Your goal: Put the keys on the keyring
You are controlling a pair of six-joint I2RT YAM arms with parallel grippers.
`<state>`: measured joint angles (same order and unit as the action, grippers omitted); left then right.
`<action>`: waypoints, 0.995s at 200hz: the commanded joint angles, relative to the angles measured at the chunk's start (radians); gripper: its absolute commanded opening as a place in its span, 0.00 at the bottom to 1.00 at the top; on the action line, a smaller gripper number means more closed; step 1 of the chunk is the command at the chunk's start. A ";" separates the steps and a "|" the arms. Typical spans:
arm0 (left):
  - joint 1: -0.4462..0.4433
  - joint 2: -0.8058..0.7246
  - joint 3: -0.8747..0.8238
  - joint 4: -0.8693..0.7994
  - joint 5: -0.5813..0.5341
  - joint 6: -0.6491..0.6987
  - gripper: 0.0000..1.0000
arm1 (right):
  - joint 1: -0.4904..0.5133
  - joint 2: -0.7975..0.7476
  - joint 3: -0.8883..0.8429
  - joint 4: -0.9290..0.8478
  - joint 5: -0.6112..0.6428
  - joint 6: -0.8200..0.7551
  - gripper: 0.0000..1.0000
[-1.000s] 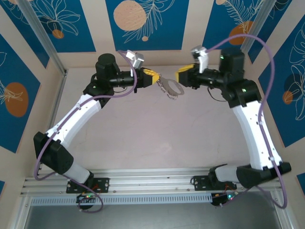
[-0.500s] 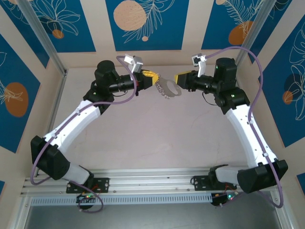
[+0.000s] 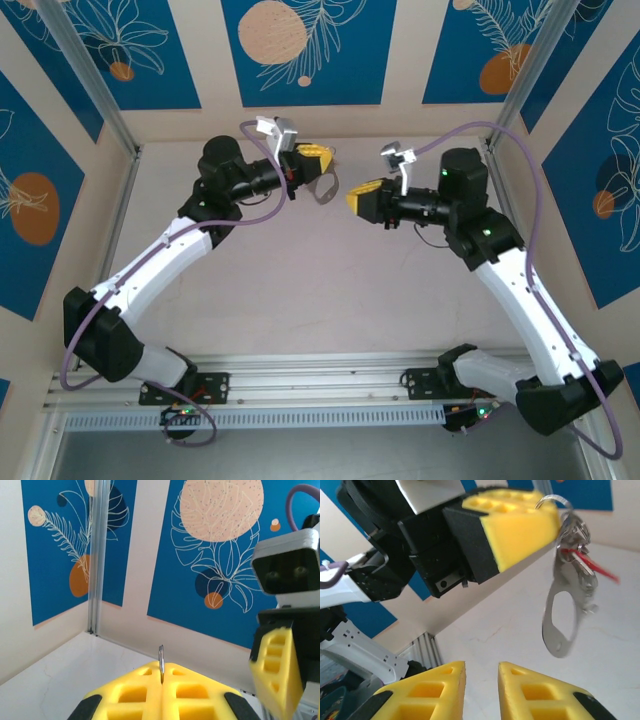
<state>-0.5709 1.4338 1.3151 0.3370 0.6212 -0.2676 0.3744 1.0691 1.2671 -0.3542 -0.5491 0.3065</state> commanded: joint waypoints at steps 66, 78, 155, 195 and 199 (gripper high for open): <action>-0.009 -0.018 0.056 0.065 0.201 -0.058 0.00 | -0.134 -0.057 -0.013 0.123 0.098 -0.010 0.26; -0.009 -0.024 0.056 0.074 0.221 -0.072 0.00 | -0.125 -0.054 -0.026 0.140 0.102 -0.008 0.30; -0.024 -0.062 0.050 0.056 0.280 -0.084 0.00 | 0.045 -0.081 -0.141 0.200 0.265 -0.101 0.43; -0.032 -0.067 0.055 0.050 0.294 -0.076 0.00 | 0.083 -0.075 -0.139 0.205 0.278 -0.115 0.44; -0.033 -0.067 0.055 0.048 0.296 -0.075 0.00 | 0.087 -0.075 -0.137 0.205 0.279 -0.116 0.44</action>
<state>-0.5915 1.3930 1.3346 0.3595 0.8810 -0.3424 0.4419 1.0096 1.1309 -0.1787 -0.3080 0.2230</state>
